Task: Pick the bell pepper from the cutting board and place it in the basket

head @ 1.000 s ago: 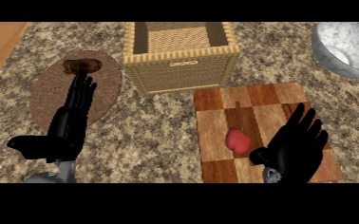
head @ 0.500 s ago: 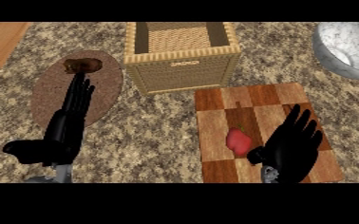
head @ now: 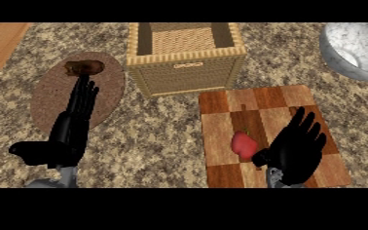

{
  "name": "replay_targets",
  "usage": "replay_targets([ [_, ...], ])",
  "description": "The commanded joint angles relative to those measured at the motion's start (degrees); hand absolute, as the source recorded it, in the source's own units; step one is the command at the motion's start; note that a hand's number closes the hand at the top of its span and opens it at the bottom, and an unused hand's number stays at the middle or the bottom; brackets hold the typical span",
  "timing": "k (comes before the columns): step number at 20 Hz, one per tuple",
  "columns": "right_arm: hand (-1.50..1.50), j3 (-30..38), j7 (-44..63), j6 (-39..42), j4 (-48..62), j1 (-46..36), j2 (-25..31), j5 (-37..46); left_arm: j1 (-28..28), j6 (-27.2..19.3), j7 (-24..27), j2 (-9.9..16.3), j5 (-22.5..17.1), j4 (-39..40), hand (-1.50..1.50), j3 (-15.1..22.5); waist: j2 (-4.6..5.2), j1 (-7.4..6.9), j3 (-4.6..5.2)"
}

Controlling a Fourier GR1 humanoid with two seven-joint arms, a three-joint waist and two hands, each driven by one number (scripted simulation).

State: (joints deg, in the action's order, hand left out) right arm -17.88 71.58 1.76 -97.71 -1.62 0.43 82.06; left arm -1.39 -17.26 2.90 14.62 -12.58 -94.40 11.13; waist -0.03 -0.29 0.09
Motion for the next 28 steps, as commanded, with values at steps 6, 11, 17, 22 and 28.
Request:
replay_targets([
  [6,1.50,-2.04,13.64,-5.09,5.48,-1.02,-0.41,-1.73,-2.93,-0.74,-3.83,-0.55,0.67,0.40,0.00,-0.67,0.13,0.11,-0.12],
  [11,1.50,1.44,8.42,-1.22,11.18,-4.53,-0.42,-3.41,1.80,2.38,2.12,-1.12,0.32,1.44,0.00,-0.27,0.24,-0.49,-0.08],
  [17,1.50,-2.12,10.86,2.72,8.83,-4.76,-0.42,-1.20,-1.60,3.09,-3.39,1.47,-1.60,-1.10,0.00,-4.17,0.05,-0.16,-0.08],
  [22,1.50,-15.41,3.38,1.75,16.42,-10.96,-0.39,-7.26,-2.74,1.02,-2.05,-2.78,1.65,-0.16,0.00,0.53,0.65,-2.92,-0.17],
  [28,1.50,-27.28,-16.80,4.25,16.06,-16.32,-0.32,-16.21,-5.99,5.01,-2.14,-2.00,1.21,0.17,0.00,2.80,2.85,-11.01,-0.41],
])
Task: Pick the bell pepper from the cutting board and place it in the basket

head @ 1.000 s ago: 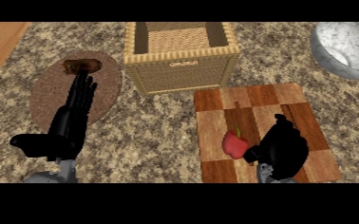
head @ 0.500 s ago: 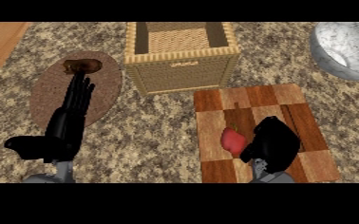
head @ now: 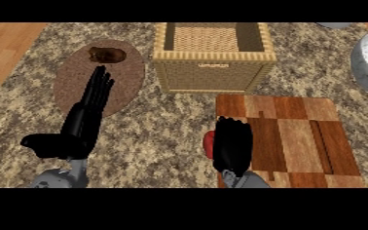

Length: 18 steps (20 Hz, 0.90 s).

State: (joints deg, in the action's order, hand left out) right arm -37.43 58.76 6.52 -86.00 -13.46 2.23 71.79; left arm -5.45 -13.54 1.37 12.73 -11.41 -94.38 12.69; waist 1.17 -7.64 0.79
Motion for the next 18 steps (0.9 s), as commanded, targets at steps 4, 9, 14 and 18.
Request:
replay_targets([
  [4,1.50,-10.55,-4.81,-5.72,8.44,-13.25,-2.17,-10.09,-2.24,0.24,-0.27,-1.32,1.01,1.10,0.00,2.00,1.10,-3.45,-1.01],
  [9,1.50,-12.98,-4.94,-16.96,8.03,-19.17,-2.21,-18.85,-4.27,0.75,-0.71,-1.21,0.49,2.98,0.00,0.92,0.79,-2.23,-0.99],
  [14,1.50,-15.66,-1.63,-27.84,2.84,-27.06,-2.23,-23.00,-2.69,-0.45,0.55,-2.12,1.51,4.02,0.00,1.27,-0.31,-1.30,-0.83],
  [18,1.50,-16.38,4.04,-32.61,0.11,-35.28,-2.23,-26.22,-2.47,-0.41,-0.86,-1.27,1.29,3.13,0.00,0.59,-1.02,0.17,-0.74],
])
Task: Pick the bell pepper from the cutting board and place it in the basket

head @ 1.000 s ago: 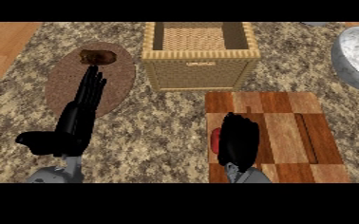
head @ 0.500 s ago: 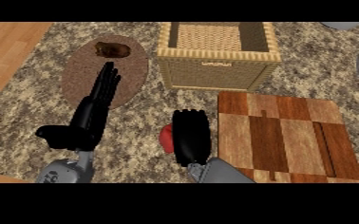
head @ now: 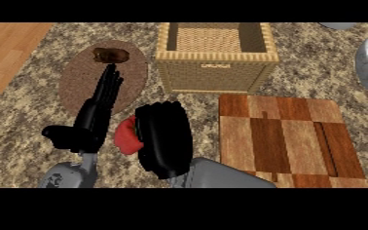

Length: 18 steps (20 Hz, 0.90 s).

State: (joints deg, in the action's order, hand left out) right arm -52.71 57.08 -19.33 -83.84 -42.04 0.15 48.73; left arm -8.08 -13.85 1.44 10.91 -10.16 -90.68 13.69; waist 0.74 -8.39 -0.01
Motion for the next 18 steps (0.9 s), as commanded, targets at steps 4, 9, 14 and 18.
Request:
replay_targets([
  [4,1.50,-1.62,11.91,-8.82,-3.97,-14.35,-0.13,-7.21,-0.32,-1.60,-1.45,-0.64,0.02,0.56,0.00,-1.22,-0.87,2.58,0.16],
  [9,1.50,-0.21,18.59,-8.61,-2.13,-20.01,-0.12,-9.11,2.68,-2.38,1.03,-0.43,1.39,0.89,0.00,-1.44,-1.18,4.59,0.19],
  [14,1.50,2.88,22.11,-1.92,4.49,-26.60,-0.11,-10.04,3.78,-1.49,-0.61,1.16,-0.54,-2.10,0.00,-3.50,-1.43,5.28,0.21],
  [18,1.50,1.18,21.73,-1.43,8.79,-27.48,-0.11,-8.97,3.96,0.21,1.75,2.53,-1.22,0.09,0.00,-5.80,-0.99,6.65,0.17],
])
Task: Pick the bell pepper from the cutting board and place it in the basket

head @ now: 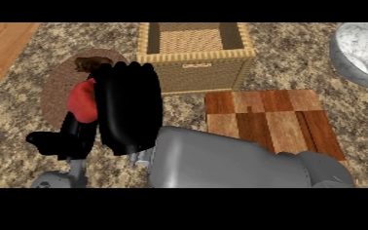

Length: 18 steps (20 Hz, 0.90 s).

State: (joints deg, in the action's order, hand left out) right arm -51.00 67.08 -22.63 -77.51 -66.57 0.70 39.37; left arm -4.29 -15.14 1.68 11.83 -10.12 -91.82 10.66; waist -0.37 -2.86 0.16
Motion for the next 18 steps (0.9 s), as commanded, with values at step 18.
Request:
replay_targets([
  [18,1.50,12.14,-6.52,0.83,16.23,2.02,-0.23,1.99,2.13,-1.01,-1.90,-1.47,2.17,-4.15,0.00,-1.09,0.33,2.57,-0.15],
])
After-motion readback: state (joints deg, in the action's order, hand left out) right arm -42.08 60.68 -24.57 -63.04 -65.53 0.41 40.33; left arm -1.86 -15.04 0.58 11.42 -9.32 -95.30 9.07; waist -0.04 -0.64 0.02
